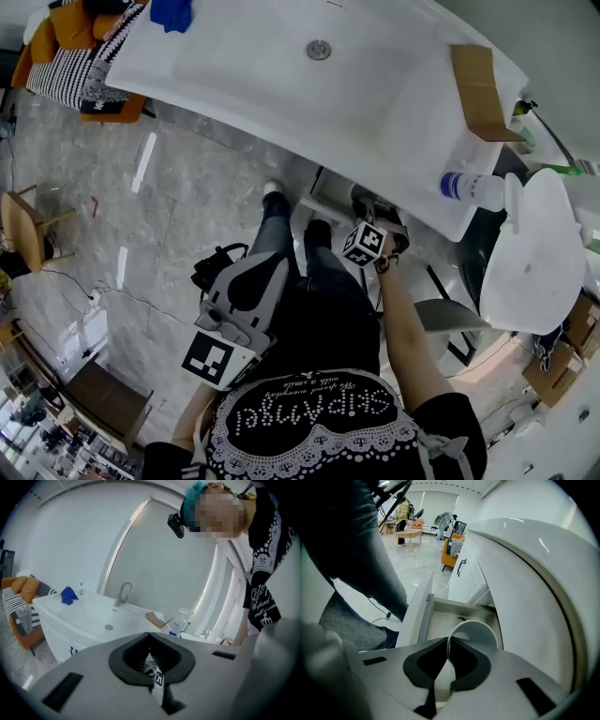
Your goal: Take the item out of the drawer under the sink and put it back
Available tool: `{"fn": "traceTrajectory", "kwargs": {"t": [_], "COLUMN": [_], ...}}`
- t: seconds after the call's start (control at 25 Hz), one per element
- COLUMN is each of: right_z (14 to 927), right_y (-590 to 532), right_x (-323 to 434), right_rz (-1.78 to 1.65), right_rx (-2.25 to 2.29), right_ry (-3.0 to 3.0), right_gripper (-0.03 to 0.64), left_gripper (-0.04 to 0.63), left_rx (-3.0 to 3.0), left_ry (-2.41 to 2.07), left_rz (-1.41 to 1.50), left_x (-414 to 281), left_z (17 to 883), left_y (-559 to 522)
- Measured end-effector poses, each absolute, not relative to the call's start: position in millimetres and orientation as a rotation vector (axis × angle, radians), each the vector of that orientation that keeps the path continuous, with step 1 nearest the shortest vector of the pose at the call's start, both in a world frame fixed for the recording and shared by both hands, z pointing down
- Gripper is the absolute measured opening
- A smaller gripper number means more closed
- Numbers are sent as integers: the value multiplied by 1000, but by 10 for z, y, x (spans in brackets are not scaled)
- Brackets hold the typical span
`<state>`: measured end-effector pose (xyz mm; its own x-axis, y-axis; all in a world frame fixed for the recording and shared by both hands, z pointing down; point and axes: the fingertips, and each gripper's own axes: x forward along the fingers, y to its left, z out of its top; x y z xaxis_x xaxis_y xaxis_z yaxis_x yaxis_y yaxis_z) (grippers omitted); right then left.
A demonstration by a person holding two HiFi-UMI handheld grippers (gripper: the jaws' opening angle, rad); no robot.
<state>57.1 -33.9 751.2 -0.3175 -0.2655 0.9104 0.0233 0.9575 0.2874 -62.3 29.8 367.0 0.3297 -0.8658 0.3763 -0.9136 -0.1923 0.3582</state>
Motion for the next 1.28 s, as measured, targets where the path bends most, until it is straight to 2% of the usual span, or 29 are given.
{"fn": "traceTrajectory", "kwargs": {"t": [0.48, 1.28], "right_z": [7229, 6628], "right_y": [-252, -202], "right_x": [579, 557], "right_rz": [-294, -105], "right_rx": [223, 368], "right_ry": [-1925, -2102], "right_gripper": [26, 26], "left_gripper": [5, 5], "left_rx": [2088, 2139], "left_ry": [-1572, -1589], "left_rz": [86, -6], "left_x": [-554, -410], "left_z": [3611, 3489], "left_y": [352, 312]}}
